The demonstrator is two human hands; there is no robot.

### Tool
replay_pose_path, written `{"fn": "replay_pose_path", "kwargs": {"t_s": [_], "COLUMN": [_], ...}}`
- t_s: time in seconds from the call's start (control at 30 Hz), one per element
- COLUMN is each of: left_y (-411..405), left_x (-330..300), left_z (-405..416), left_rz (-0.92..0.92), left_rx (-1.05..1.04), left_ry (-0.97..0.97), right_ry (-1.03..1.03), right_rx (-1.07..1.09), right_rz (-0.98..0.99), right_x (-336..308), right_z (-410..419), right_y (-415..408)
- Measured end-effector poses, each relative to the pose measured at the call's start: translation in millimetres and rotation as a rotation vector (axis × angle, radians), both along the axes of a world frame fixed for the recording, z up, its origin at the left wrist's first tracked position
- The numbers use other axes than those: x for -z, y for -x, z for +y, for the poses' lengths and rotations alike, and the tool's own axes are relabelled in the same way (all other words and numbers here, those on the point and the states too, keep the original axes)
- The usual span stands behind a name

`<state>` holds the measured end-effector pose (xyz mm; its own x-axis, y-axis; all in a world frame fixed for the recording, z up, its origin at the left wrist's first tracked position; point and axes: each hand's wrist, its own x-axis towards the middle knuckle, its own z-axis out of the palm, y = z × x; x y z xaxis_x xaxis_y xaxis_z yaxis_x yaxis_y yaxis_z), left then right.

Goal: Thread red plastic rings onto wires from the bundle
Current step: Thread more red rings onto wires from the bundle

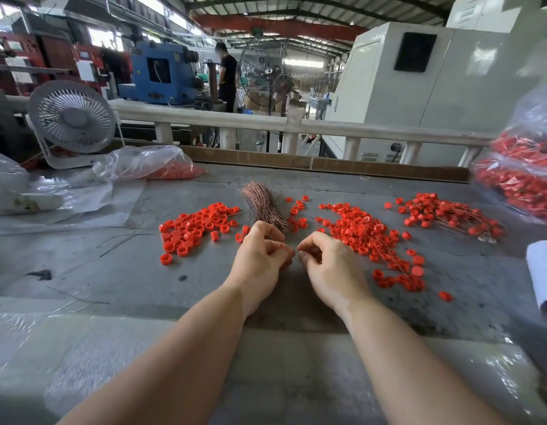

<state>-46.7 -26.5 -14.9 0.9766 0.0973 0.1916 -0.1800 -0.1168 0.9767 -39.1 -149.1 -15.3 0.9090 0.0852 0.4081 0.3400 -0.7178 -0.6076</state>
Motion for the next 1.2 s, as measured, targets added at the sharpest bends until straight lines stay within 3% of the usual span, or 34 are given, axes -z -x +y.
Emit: {"fn": "replay_pose_path", "kwargs": {"t_s": [0.3, 0.63, 0.8, 1.2], "left_y": [-2.1, -2.1, -3.5, -5.6], "left_x": [2.0, 1.3, 1.3, 3.9], "left_z": [-3.1, -3.7, -2.4, -0.7], "left_rz": [-0.02, -0.004, -0.014, -0.034], "left_rx": [0.036, 0.041, 0.042, 0.006], "left_ry": [0.049, -0.054, 0.061, 0.102], "right_ry": [-0.012, -0.023, -0.043, -0.09], "right_rx": [-0.005, -0.014, -0.023, -0.051], "right_rz": [0.006, 0.022, 0.021, -0.04], "right_x": [-1.9, -1.3, -0.4, 1.9], "right_z": [-1.2, -2.2, -2.1, -2.2], "right_y": [1.1, -0.7, -0.9, -1.9]}}
